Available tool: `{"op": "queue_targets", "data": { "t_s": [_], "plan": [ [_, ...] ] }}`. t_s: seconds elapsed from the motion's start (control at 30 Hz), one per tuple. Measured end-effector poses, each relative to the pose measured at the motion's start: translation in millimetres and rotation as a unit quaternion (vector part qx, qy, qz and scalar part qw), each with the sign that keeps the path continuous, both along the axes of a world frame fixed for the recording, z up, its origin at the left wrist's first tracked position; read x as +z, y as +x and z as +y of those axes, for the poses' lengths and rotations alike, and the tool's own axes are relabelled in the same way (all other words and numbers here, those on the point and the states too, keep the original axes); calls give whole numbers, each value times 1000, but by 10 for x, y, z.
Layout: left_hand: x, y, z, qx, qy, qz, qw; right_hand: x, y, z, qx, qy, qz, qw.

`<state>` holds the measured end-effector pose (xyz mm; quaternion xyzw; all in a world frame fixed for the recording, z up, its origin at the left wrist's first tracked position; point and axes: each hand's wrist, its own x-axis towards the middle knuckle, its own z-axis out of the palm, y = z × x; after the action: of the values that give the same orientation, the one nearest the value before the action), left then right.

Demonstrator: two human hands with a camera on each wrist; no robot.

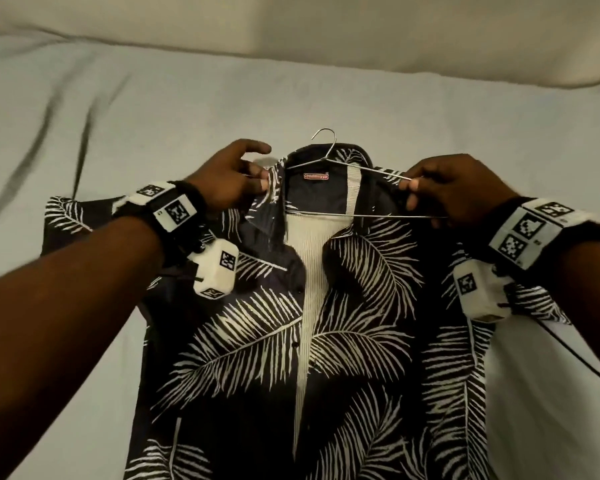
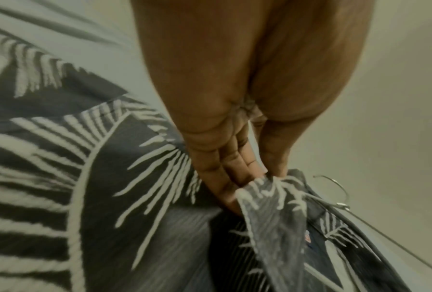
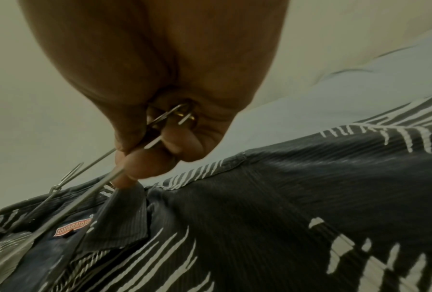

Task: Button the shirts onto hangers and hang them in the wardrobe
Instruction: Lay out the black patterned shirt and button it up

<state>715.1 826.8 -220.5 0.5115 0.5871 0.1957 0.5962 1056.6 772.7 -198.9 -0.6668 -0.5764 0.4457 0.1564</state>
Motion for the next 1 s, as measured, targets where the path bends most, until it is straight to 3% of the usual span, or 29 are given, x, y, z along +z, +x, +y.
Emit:
{"op": "queue_targets", "data": {
  "t_s": [0.1,0.2,0.33,0.47,0.57,0.7,0.77,0.9,1.0],
  "plan": [
    [-166,-97,-86,42,10,-2,999,-33,-12,17,1,-4,-5,1000],
    [-287,-113,-119,46,74,91,992,-40,-12,9,13,-15,5,1000],
    [-260,-47,-82,3,243,297,923,-20,-63,54,26,-9,-2,1000],
    [-160,70,30,-41,369,263,891,-17,-262,150,39,-4,11,999],
    [-33,312,104,-171,414,262,855,-47,-420,217,47,2,-4,999],
    [58,692,83,-363,429,355,747,-86,-409,222,69,5,-16,997],
    [80,822,81,-394,426,378,721,-75,-355,197,87,-12,18,996],
    [147,807,169,-402,413,329,748,-61,-247,232,48,-78,179,980],
    [204,658,228,-423,431,246,758,-122,-204,314,97,-161,141,972]
  ]
}}
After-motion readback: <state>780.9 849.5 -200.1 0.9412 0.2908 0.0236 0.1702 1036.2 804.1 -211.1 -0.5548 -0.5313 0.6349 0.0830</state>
